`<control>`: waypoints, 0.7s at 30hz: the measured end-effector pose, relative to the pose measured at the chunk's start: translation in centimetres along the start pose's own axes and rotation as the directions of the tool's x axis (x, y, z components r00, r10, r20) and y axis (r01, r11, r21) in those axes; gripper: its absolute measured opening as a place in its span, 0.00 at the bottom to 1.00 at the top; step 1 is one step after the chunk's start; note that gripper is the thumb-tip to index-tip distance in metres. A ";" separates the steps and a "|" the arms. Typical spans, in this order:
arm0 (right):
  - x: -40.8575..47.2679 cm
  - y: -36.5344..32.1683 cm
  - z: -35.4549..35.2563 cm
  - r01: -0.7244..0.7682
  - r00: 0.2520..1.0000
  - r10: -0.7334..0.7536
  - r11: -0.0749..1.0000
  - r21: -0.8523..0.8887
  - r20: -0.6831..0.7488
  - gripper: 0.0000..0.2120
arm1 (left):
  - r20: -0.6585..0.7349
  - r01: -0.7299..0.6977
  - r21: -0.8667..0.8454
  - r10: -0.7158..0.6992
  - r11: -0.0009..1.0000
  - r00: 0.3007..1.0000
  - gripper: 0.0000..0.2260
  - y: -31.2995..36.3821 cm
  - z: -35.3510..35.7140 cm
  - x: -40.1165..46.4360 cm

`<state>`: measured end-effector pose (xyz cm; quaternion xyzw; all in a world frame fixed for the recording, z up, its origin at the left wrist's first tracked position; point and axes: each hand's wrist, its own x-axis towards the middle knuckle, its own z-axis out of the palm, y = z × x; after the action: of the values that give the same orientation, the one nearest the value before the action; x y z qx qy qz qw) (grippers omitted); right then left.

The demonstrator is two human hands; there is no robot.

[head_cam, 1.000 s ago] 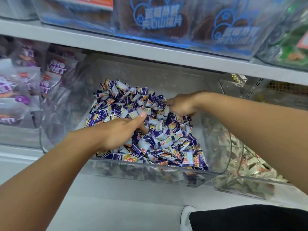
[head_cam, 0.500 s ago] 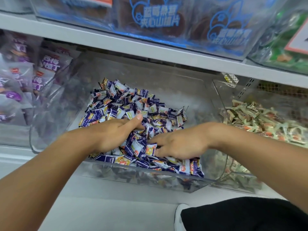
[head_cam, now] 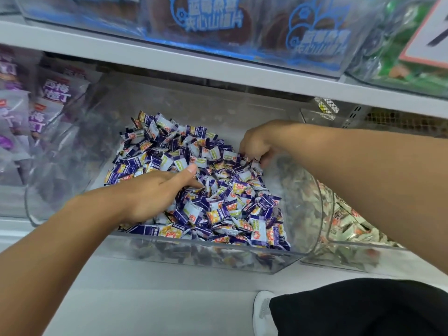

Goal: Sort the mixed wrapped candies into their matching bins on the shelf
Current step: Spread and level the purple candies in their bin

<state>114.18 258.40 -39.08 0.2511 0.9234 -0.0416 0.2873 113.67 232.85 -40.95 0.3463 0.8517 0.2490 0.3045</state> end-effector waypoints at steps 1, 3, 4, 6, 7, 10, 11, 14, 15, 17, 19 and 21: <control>0.0 0.2 0.0 -0.005 0.999 0.004 1.000 0.018 0.034 0.22 | 0.001 -0.004 0.005 0.004 1.000 1.000 0.30 0.1 0.0 0.0; -0.3 0.2 0.2 -0.004 0.995 0.000 0.999 0.032 0.103 0.29 | 0.002 -0.011 0.007 0.011 1.000 1.000 0.31 0.1 0.0 -0.2; -0.6 0.2 0.4 0.008 0.992 -0.014 0.999 0.044 0.123 0.31 | 0.003 -0.014 0.005 0.014 1.000 1.000 0.31 0.0 0.0 -0.2; -1.9 0.3 0.6 0.058 0.991 -0.065 0.996 0.065 0.115 0.32 | 0.007 -0.017 0.006 0.017 1.000 1.000 0.31 0.0 -0.2 -0.3; -2.8 0.4 0.7 0.108 0.988 -0.114 0.992 0.066 0.099 0.30 | 0.008 -0.019 0.011 0.019 1.000 1.000 0.31 -0.1 -0.2 -0.3; -6.9 1.0 0.5 0.261 0.954 -0.254 0.965 -0.022 0.158 0.21 | 0.011 -0.026 0.033 0.026 0.999 1.000 0.30 -0.1 -0.3 -0.4; -8.3 1.3 0.2 0.292 0.941 -0.280 0.956 -0.037 0.192 0.20 | 0.011 -0.029 0.039 0.028 0.999 1.000 0.30 -0.1 -0.3 -0.5; -11.3 2.0 -1.1 0.289 0.938 -0.275 0.956 -0.042 0.210 0.18 | 0.013 -0.026 0.038 0.025 0.999 1.000 0.30 0.1 -0.3 -0.5; -11.6 2.1 -1.7 0.273 0.954 -0.254 0.956 -0.108 0.157 0.18 | 0.010 -0.026 0.039 0.026 0.999 1.000 0.31 0.1 -0.3 -0.5; -10.8 1.9 -2.3 0.233 0.971 -0.239 0.941 -0.247 0.006 0.19 | 0.008 -0.020 0.053 0.020 0.998 1.000 0.31 0.2 -0.2 -0.5; -8.5 1.3 -1.9 0.196 0.967 -0.240 0.915 -0.354 -0.086 0.15 | 0.008 -0.017 0.054 0.017 0.998 1.000 0.31 0.2 -0.1 -0.5; -5.5 0.9 -0.7 0.160 0.971 -0.215 0.909 -0.386 -0.104 0.08 | 0.006 -0.015 0.045 0.015 0.999 1.000 0.31 0.2 0.0 -0.5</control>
<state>118.16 256.88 -35.45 0.1040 0.9524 0.1264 0.2571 114.02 232.62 -40.62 0.3603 0.8535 0.2312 0.2972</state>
